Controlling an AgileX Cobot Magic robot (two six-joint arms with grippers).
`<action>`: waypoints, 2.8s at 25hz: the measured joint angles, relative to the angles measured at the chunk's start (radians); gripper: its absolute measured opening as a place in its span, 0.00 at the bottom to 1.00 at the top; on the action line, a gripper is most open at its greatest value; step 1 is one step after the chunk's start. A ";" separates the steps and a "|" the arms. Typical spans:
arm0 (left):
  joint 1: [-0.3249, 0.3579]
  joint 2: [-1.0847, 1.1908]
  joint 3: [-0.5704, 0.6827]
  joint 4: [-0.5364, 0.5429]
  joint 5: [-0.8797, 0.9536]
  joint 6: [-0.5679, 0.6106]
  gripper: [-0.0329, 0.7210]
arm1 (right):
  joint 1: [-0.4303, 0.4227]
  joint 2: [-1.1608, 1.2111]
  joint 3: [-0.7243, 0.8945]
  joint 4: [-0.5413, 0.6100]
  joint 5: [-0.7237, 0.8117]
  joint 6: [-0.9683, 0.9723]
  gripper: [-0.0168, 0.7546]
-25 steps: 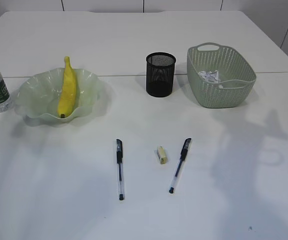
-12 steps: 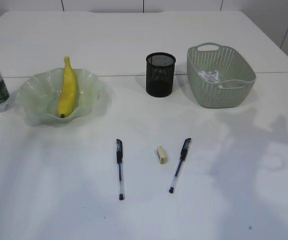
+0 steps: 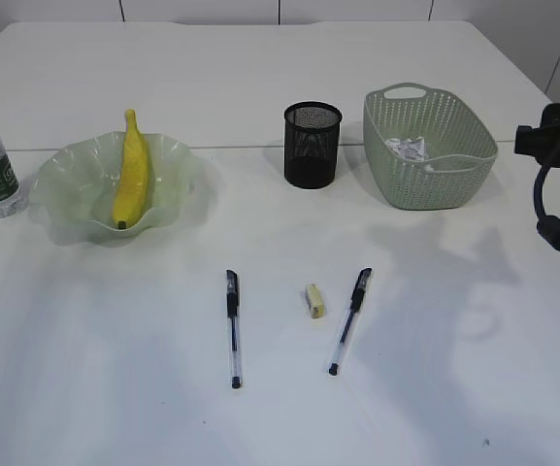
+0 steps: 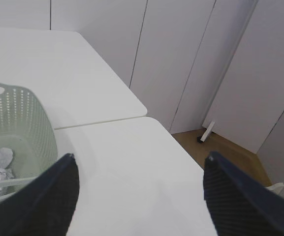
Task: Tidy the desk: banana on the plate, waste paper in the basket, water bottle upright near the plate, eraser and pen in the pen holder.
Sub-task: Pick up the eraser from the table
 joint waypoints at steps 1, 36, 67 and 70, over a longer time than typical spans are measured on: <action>0.000 -0.004 0.000 -0.007 0.029 -0.002 0.79 | 0.014 -0.016 0.000 0.016 0.000 -0.017 0.78; -0.109 -0.413 0.000 0.132 0.687 -0.006 0.47 | 0.050 -0.208 0.000 0.435 0.186 -0.391 0.78; -0.229 -0.537 0.000 -0.302 0.696 0.412 0.30 | 0.050 -0.209 0.000 0.516 0.104 -0.472 0.78; -0.229 -0.602 0.000 -0.239 0.714 0.412 0.15 | 0.050 -0.209 0.000 0.516 0.101 -0.474 0.78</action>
